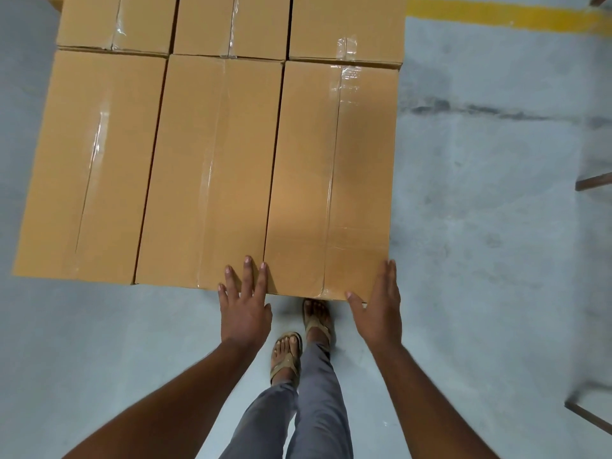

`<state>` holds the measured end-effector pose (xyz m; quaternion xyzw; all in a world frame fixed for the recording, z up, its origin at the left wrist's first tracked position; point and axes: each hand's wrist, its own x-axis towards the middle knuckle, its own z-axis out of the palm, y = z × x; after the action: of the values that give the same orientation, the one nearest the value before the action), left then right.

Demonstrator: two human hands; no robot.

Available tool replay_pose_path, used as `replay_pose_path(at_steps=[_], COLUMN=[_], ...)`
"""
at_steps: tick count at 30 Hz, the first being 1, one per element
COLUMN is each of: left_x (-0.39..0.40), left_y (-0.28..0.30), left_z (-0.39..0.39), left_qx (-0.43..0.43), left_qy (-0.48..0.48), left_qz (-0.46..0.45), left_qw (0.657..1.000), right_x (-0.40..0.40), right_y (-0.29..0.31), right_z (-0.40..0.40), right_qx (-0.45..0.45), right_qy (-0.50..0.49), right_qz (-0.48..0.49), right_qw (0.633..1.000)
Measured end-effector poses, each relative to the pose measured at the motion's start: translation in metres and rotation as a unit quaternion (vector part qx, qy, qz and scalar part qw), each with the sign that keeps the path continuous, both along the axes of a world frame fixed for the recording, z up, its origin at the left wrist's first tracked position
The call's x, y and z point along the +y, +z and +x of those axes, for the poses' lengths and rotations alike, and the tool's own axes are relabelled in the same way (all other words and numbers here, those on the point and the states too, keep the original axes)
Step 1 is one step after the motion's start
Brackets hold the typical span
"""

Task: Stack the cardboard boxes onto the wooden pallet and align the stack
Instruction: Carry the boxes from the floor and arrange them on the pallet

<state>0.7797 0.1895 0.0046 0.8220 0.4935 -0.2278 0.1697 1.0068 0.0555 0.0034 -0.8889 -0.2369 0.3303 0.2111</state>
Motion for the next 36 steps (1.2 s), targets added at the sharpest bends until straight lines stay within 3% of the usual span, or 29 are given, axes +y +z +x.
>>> replay_pose_path(at_steps=[3, 5, 9, 13, 17, 28, 33, 36], left_x=[0.013, 0.024, 0.040, 0.058, 0.082, 0.155, 0.194, 0.216], left_y=[0.022, 0.051, 0.121, 0.185, 0.234, 0.261, 0.264, 0.276], left_z=[0.009, 0.015, 0.014, -0.006, -0.052, -0.315, -0.465, -0.542], left_qx=[-0.034, -0.107, -0.226, -0.296, -0.341, -0.419, -0.446, -0.439], left_qy=[0.031, 0.065, 0.134, 0.183, 0.272, 0.458, 0.503, 0.517], left_qz=[-0.054, -0.085, -0.089, -0.062, -0.023, 0.075, 0.059, 0.049], left_qw=[0.997, 0.989, 0.961, 0.935, 0.900, 0.780, 0.738, 0.733], right_x=[0.000, 0.004, 0.024, 0.063, 0.124, 0.303, 0.369, 0.403], right_y=[0.022, 0.048, 0.119, 0.184, 0.226, 0.273, 0.285, 0.292], right_z=[-0.014, -0.018, -0.022, -0.037, -0.077, -0.310, -0.459, -0.535], right_qx=[-0.045, -0.028, 0.056, 0.055, 0.062, 0.106, 0.173, 0.223], right_qy=[0.079, 0.092, 0.022, 0.041, 0.124, 0.331, 0.311, 0.271], right_qz=[-0.044, -0.063, 0.047, 0.126, 0.150, 0.175, 0.177, 0.166], right_qw=[0.995, 0.993, 0.997, 0.990, 0.979, 0.921, 0.918, 0.921])
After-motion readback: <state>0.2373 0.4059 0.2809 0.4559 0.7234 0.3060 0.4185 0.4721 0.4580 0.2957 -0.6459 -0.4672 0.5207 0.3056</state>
